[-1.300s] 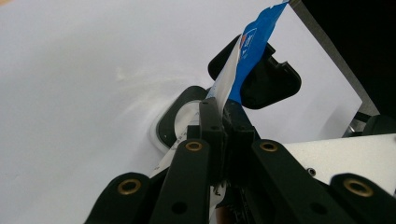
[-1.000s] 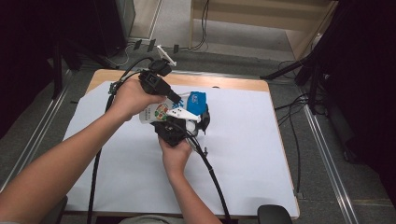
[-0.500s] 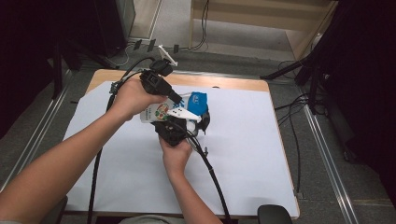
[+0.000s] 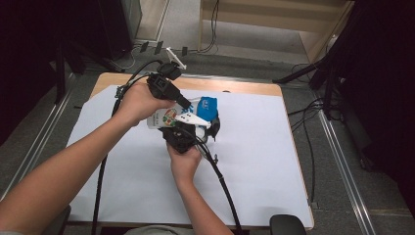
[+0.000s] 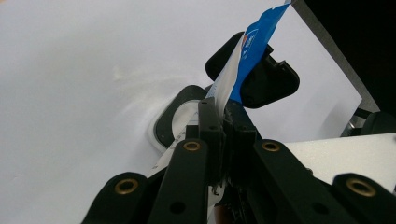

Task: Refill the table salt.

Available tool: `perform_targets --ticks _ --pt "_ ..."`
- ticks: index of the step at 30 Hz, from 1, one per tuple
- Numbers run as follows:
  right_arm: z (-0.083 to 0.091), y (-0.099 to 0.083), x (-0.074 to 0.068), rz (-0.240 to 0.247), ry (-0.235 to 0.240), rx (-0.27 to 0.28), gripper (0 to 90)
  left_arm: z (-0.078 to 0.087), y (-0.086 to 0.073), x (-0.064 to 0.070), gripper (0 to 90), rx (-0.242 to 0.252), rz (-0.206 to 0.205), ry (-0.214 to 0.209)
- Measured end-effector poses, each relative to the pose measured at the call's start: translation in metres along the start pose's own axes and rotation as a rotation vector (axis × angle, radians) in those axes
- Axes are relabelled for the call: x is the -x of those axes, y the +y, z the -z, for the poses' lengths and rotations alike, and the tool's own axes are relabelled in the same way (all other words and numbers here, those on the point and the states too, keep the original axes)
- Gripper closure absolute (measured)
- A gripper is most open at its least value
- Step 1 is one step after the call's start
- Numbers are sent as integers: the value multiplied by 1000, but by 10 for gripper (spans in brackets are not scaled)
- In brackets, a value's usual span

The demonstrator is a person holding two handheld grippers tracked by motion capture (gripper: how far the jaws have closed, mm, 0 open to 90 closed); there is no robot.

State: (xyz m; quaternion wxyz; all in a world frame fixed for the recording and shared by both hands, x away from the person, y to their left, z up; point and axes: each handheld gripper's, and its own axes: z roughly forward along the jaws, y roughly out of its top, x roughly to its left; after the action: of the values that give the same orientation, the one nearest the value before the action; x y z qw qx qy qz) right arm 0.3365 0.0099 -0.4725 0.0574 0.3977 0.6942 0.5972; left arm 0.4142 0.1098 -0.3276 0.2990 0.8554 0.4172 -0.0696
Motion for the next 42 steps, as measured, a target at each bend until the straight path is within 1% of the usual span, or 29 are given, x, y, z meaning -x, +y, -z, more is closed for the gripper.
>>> perform_targets --ticks 9,11,17,18,23,24,25,26,27,28,29,30,32,33,35,37,39,41,42 --pt "0 0 0 -1 -2 -7 900 -1 0 -1 884 2 -5 -2" --pt "0 0 0 3 -3 -7 900 0 -1 -1 883 -1 -5 -5" --pt "0 -1 0 12 -11 -16 900 -1 -3 -3 885 8 -2 -15" --pt "0 -2 0 13 -12 -17 900 -1 -3 -3 885 10 -2 -11" --pt "1 -3 -1 34 -33 -21 900 1 -6 -4 888 21 -18 -21" --pt "1 -3 -1 36 -40 -26 890 1 -7 -5 890 20 -14 -31" --pt "2 -4 -1 42 -46 -31 883 2 -9 -6 892 22 -21 -39" --pt "2 -5 -1 46 -53 -33 872 2 -9 -6 895 22 -21 -39" --pt "3 -6 0 47 -55 -38 870 5 -12 -7 899 29 -32 -48" --pt "3 -8 0 47 -58 -40 862 6 -14 -8 900 45 -24 -66" --pt "4 -9 1 51 -64 -37 848 8 -16 -10 900 52 -22 -91" --pt "6 -10 2 53 -71 -39 837 10 -19 -11 900 65 -24 -97" --pt "9 -12 3 63 -84 -43 799 11 -23 -14 900 73 -32 -128" --pt "11 -13 4 58 -89 -49 785 10 -25 -16 900 74 -33 -142" --pt "12 -15 4 75 -107 -59 763 12 -28 -18 900 85 -42 -157" --pt "14 -16 4 90 -110 -54 742 15 -33 -22 900 110 -32 -197" --pt "17 -17 4 85 -105 -49 716 19 -38 -26 900 137 -29 -225" --pt "19 -17 4 97 -104 -50 700 24 -42 -29 900 155 -30 -230" --pt "21 -16 4 95 -105 -54 688 27 -44 -30 900 167 -33 -232"
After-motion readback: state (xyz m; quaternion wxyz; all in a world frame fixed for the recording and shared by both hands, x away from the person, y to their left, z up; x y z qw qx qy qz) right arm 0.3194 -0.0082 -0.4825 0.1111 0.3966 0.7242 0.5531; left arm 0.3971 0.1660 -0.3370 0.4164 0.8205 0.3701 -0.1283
